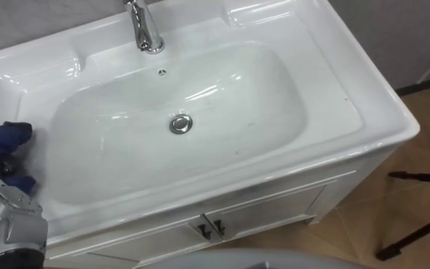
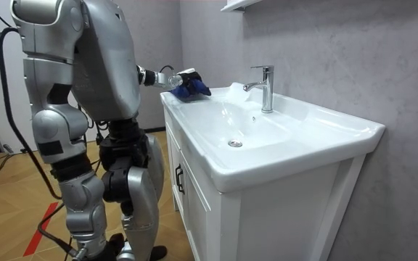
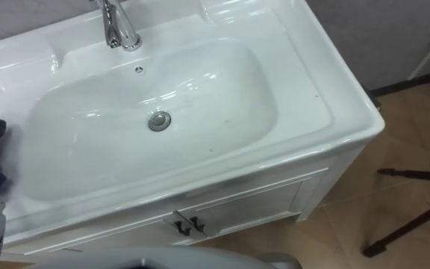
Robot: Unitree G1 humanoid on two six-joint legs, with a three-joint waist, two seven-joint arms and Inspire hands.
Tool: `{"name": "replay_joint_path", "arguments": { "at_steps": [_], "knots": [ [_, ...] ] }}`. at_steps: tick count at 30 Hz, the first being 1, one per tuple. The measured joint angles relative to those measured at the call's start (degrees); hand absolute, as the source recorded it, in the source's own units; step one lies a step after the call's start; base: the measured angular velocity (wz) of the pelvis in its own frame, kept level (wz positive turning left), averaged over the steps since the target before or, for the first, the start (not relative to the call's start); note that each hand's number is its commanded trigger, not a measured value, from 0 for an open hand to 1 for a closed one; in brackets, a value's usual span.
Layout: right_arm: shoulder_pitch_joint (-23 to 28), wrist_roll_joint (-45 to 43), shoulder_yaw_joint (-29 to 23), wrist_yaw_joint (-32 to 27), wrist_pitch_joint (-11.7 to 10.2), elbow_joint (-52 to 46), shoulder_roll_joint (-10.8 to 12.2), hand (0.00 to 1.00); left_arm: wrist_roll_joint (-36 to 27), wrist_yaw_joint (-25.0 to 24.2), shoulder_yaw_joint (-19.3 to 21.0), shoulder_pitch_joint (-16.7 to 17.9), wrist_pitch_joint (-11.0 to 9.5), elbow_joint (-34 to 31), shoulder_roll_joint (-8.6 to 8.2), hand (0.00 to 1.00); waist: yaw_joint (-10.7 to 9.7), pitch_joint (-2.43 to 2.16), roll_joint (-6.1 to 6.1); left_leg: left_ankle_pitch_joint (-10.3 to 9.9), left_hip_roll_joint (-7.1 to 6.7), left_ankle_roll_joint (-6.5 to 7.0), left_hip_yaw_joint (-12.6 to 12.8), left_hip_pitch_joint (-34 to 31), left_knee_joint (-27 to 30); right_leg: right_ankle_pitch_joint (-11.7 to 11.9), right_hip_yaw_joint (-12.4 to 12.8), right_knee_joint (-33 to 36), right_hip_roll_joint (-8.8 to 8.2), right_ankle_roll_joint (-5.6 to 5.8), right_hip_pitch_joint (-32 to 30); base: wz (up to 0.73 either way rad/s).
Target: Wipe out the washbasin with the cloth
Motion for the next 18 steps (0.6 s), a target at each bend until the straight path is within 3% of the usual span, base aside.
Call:
{"name": "replay_joint_path", "arguments": {
  "at_steps": [18],
  "knots": [
    [0.27, 0.11, 0.04, 0.05, -0.05, 0.22, -0.22, 0.0, 0.15, -0.12, 0.0, -0.05, -0.09, -0.04, 0.0, 0.0, -0.06, 0.15, -0.19, 0.0, -0.01, 0.0, 0.03, 0.07, 0.01, 0.0, 0.42, -0.01, -0.02, 0.0, 0.04, 0.0]
  ]
}}
